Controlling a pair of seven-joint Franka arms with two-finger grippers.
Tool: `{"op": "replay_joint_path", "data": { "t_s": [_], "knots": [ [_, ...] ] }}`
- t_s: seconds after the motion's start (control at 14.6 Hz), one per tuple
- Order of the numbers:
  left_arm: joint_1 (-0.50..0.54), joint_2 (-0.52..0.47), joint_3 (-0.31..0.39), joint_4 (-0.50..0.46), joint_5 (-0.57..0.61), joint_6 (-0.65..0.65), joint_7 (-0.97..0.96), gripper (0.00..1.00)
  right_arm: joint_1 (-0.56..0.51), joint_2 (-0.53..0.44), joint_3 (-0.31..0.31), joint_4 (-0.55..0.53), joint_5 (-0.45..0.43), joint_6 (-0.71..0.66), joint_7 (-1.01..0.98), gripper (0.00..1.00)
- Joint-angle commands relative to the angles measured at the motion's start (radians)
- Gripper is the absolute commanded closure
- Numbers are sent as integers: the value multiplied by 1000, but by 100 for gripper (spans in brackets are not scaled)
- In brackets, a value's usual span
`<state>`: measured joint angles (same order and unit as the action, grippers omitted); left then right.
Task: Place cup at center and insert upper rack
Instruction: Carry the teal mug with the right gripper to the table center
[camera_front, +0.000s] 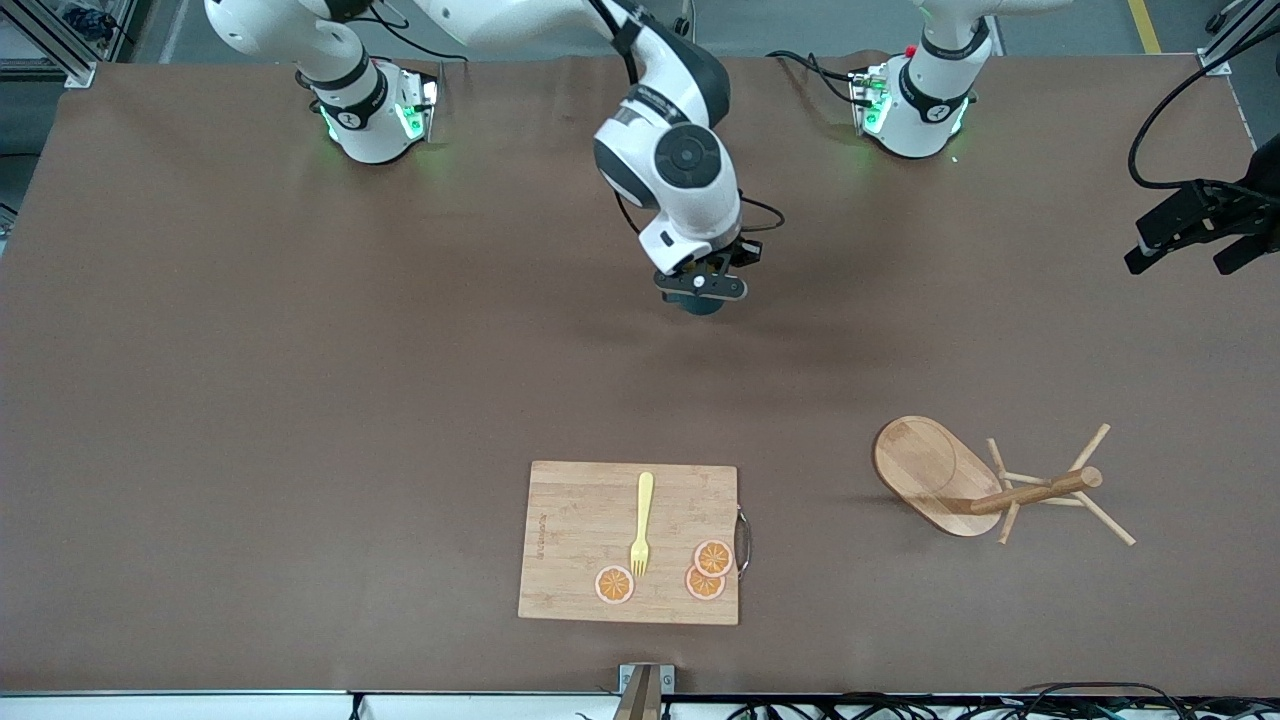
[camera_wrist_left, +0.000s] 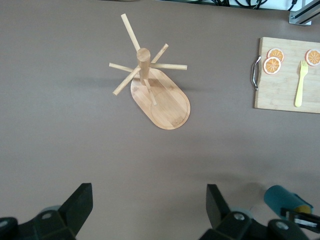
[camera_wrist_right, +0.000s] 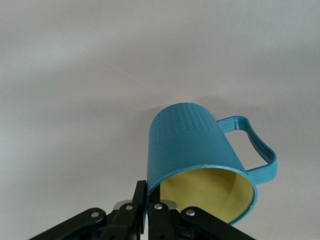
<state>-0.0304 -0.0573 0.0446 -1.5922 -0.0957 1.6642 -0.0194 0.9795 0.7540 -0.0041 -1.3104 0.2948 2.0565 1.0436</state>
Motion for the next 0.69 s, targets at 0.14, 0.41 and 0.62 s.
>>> {"op": "replay_joint_path", "data": {
  "t_s": [0.14, 0.41, 0.62],
  "knots": [
    [-3, -9, 1, 3, 7, 0, 10, 0, 22, 93, -14, 115, 10, -78, 23, 99],
    [-3, -9, 1, 3, 7, 0, 12, 0, 12, 134, -17, 186, 10, -79, 24, 99],
    [-3, -9, 1, 5, 7, 0, 12, 0, 8, 160, -20, 188, 9, -81, 23, 86]
  ]
}}
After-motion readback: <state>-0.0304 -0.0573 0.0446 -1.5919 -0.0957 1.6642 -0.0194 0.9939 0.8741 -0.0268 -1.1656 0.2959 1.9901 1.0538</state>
